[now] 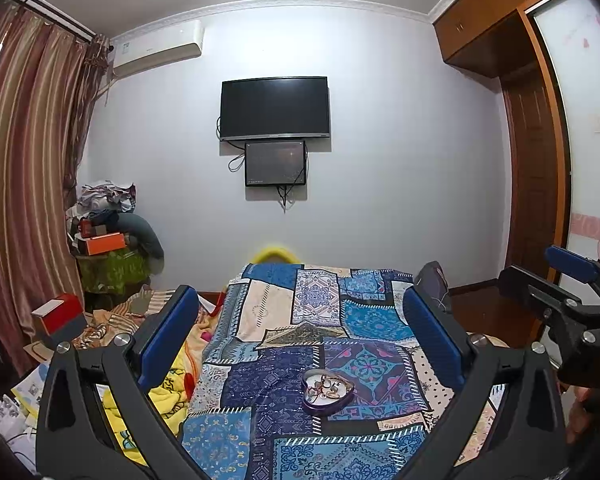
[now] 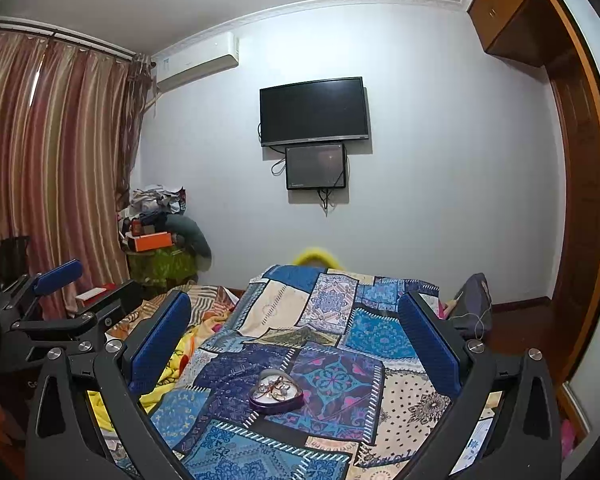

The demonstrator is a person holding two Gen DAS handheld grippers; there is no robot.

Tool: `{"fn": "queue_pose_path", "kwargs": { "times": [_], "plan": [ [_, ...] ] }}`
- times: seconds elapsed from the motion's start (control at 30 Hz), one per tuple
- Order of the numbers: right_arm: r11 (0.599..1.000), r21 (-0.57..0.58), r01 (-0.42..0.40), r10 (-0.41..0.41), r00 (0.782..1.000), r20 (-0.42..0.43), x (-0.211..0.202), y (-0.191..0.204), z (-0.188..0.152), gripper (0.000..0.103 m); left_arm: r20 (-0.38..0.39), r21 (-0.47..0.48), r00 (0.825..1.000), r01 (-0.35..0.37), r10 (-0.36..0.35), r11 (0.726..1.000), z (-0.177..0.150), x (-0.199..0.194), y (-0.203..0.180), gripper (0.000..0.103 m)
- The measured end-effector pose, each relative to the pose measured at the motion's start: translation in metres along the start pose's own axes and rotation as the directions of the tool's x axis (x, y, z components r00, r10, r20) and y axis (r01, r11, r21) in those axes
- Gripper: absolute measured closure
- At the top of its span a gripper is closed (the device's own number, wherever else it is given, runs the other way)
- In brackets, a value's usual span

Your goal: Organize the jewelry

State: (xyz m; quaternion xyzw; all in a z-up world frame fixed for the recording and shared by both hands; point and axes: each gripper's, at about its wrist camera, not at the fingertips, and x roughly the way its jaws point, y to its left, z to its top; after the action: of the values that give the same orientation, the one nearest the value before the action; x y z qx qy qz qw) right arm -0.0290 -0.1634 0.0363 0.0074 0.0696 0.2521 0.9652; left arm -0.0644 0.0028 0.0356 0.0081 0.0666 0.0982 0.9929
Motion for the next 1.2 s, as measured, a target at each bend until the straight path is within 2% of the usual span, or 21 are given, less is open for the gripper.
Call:
{"fn": "queue_pose_path", "kwargs": {
  "times": [1.2],
  "plan": [
    [1.0, 0.018, 0.005, -0.004, 1.0, -0.02, 0.003, -0.001, 0.0, 0.0, -0.033, -0.057, 0.999, 0.04, -0.042, 0.998, -0.003, 0.013, 0.011, 0.0]
  ]
}}
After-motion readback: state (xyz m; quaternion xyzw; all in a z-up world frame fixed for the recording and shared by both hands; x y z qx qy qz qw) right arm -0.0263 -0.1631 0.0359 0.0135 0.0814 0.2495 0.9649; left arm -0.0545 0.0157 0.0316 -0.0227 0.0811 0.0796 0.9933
